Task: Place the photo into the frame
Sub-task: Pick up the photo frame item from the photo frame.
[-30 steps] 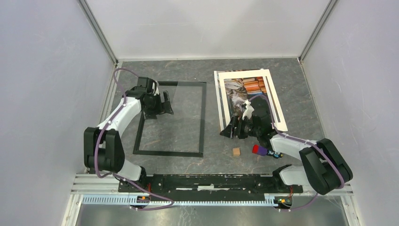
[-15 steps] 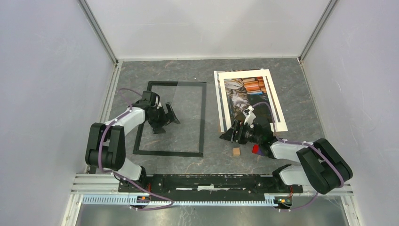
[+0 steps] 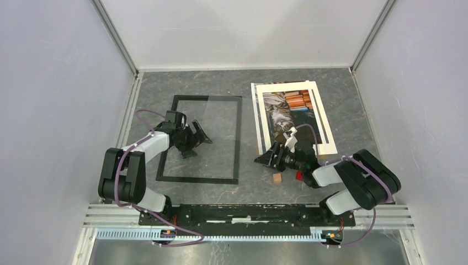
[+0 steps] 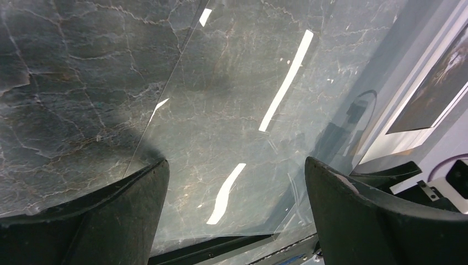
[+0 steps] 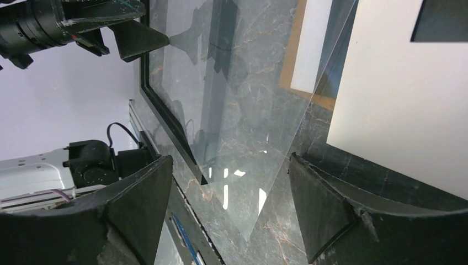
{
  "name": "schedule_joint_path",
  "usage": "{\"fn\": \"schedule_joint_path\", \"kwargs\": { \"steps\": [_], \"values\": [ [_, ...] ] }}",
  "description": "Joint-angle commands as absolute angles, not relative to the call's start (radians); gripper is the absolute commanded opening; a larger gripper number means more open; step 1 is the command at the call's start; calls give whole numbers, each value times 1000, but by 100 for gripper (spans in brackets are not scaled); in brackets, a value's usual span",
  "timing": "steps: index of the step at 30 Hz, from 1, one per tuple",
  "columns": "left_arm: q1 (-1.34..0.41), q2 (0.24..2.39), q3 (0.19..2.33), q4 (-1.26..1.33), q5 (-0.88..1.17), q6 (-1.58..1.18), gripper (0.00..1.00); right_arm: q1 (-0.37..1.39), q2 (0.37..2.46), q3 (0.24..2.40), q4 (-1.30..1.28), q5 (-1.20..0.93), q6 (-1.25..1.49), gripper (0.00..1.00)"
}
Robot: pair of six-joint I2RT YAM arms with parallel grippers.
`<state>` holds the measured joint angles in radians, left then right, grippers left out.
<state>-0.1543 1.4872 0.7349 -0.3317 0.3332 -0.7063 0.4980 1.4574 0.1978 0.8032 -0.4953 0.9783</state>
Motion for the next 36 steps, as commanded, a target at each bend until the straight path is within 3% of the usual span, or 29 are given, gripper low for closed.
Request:
{"fn": "schedule_joint_path", "kwargs": {
  "steps": [1,10,18,24,29,34,36],
  "values": [
    [-155,1516,690,-302,275,-734,100,518,1522,154,1074,-486,1151,82],
    [-155,1517,650,-269,284,-750,100,528,1611,139,1334,-479,1296,75],
    [-155,1522,654,-264,299,-749,100,530,1697,250,1302,-468,1264,65],
    [-156,1487,656,-274,296,-730,100,548,1715,347,1130,-406,1177,58],
    [-164,1438,670,-280,313,-713,100,569,1698,370,993,-315,1131,46],
    [-183,1340,703,-320,301,-687,100,573,1655,366,955,-298,1125,29],
    [-196,1282,739,-349,289,-667,100,577,1632,377,907,-290,1107,18]
  ]
}}
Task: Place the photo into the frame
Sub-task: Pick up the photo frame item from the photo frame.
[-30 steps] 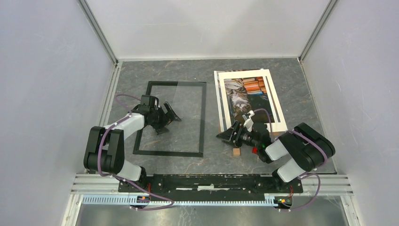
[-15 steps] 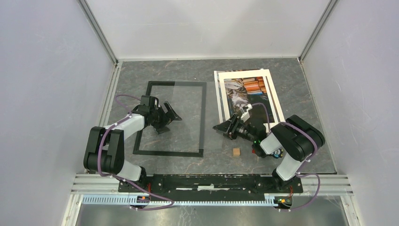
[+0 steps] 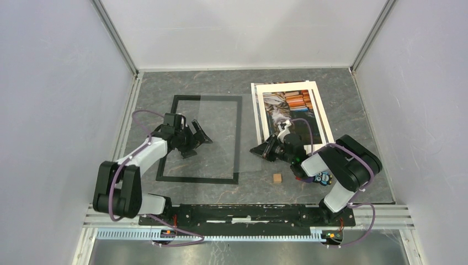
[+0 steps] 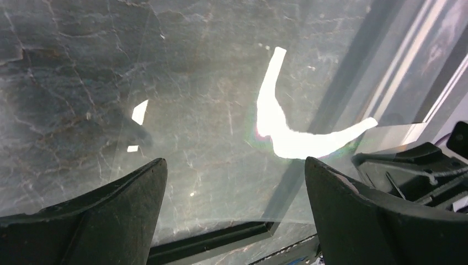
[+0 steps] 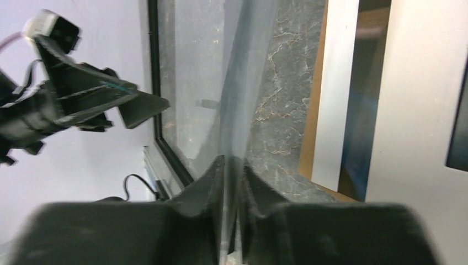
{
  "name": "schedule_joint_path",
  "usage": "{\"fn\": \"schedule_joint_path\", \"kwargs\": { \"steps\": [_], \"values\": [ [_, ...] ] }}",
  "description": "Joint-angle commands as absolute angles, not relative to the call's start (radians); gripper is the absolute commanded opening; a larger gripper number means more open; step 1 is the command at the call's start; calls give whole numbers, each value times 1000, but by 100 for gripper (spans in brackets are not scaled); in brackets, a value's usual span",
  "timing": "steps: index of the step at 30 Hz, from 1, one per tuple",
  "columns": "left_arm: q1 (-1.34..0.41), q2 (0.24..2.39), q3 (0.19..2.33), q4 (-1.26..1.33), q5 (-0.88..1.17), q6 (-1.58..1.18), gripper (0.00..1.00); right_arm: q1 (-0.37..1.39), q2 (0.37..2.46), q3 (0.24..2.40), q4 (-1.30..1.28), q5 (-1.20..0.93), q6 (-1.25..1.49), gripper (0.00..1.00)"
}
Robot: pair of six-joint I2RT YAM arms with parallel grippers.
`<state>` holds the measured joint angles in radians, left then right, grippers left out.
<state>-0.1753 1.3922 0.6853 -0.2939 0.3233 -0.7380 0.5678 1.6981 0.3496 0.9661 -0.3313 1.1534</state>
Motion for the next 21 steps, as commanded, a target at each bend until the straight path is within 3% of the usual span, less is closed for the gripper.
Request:
{"fn": "schedule_joint_path", "kwargs": {
  "steps": [1,2,3,10,15,21],
  "values": [
    [-200,1255,759,-359,285,-662,100,580,1621,382,883,-286,1104,9],
    [-206,1223,780,-365,281,-656,100,581,1610,387,865,-283,1103,2],
    [-212,1195,798,-366,276,-654,100,583,1600,389,852,-282,1102,0],
    [-326,1060,1030,-368,231,-575,100,604,1474,435,689,-269,1081,0],
    [-391,987,1176,-371,199,-514,100,676,1334,570,434,-170,1004,0],
    [-394,904,1294,-377,222,-566,100,761,1309,765,315,-107,1000,0]
  ]
}}
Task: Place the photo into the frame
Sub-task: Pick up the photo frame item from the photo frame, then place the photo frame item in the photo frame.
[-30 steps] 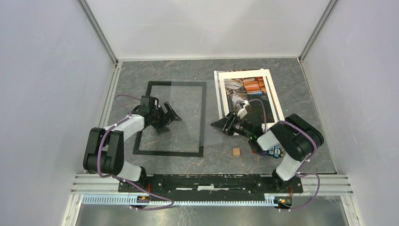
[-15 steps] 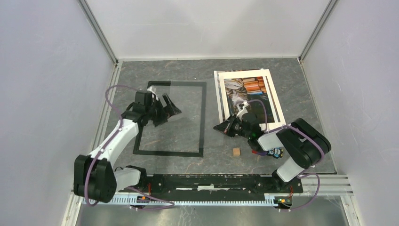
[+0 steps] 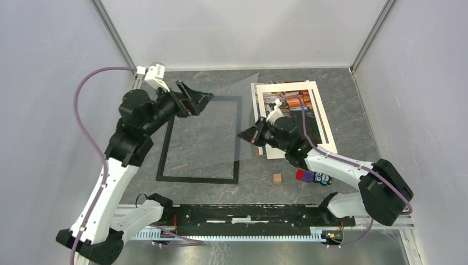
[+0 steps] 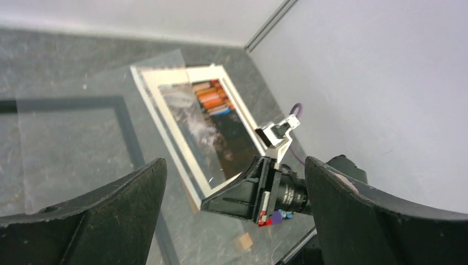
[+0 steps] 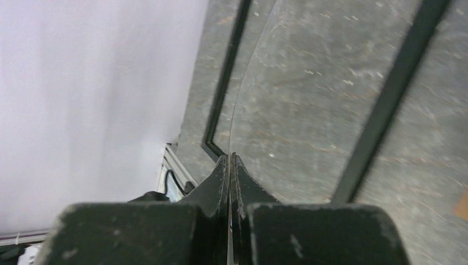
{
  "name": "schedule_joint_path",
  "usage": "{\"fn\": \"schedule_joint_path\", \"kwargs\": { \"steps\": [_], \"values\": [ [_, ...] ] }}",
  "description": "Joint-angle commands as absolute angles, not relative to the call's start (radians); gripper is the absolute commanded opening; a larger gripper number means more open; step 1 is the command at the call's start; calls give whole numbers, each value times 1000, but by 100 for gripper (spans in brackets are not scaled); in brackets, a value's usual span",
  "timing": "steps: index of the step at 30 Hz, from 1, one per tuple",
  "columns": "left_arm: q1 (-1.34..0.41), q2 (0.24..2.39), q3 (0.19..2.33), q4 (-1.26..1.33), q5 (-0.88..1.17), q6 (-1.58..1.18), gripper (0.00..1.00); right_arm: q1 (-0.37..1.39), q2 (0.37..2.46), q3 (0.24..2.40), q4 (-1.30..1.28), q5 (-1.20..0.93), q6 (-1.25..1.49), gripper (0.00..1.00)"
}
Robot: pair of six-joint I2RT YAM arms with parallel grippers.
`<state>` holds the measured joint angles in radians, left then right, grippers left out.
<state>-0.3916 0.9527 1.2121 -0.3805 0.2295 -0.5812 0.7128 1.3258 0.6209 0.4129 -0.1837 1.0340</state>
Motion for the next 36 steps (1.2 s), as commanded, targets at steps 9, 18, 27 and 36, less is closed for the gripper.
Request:
{"fn": "schedule_joint_path", "kwargs": {
  "steps": [9,18,27,36],
  "values": [
    [-394,807,1481,-479,104,-542,100,898,1493,1146,241,-49,1004,0],
    [-414,798,1556,-520,65,-514,100,978,1702,1469,176,-41,989,0],
    [-415,804,1547,-496,52,-531,100,985,1759,1548,190,-38,975,0],
    [-414,820,1601,-481,40,-530,100,978,1891,1786,150,-63,964,0]
  ]
}}
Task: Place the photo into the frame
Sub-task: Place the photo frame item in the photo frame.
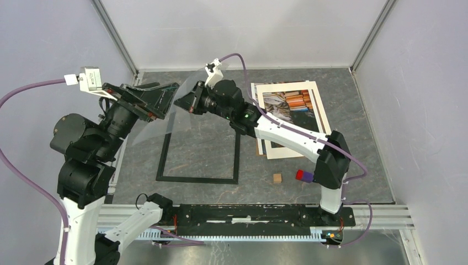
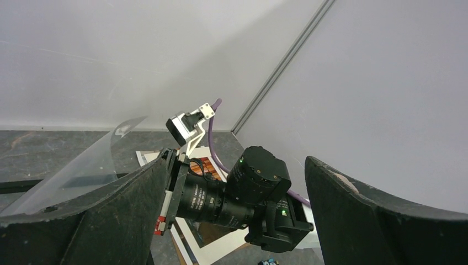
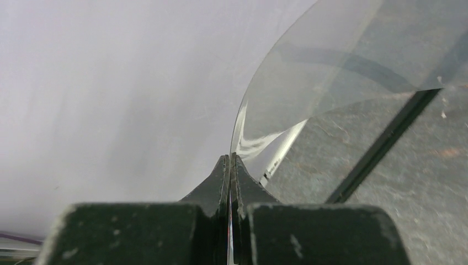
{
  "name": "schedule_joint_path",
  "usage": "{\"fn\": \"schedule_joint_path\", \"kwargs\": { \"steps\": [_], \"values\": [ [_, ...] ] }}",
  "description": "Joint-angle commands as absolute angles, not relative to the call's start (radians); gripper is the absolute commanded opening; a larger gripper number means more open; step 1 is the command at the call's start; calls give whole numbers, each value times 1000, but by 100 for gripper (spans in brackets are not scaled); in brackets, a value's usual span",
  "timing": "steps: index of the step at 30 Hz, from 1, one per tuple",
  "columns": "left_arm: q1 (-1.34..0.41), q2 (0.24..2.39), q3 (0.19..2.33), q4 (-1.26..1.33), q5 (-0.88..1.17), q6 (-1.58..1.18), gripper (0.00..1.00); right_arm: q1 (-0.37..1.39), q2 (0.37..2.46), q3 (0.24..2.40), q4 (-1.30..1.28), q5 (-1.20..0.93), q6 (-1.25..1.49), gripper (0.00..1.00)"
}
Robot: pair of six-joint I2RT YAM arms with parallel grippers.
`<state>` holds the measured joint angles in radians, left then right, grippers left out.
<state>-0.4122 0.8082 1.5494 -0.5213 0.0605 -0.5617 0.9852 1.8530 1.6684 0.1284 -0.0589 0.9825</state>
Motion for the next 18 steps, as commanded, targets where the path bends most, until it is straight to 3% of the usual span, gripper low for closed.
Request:
{"fn": "schedule_joint_path", "kwargs": {
  "steps": [1,10,18],
  "values": [
    [-415,819,1606,-483,33,-526,100,976,1904,1803,150,-66,968,0],
    [-414,817,1613,-491,3,-499,100,951,2009,1930,158,-91,993,0],
    [-414,812,1559,-469,3,-496,100,930,2013,1775,308,-157,1022,0]
  ]
}}
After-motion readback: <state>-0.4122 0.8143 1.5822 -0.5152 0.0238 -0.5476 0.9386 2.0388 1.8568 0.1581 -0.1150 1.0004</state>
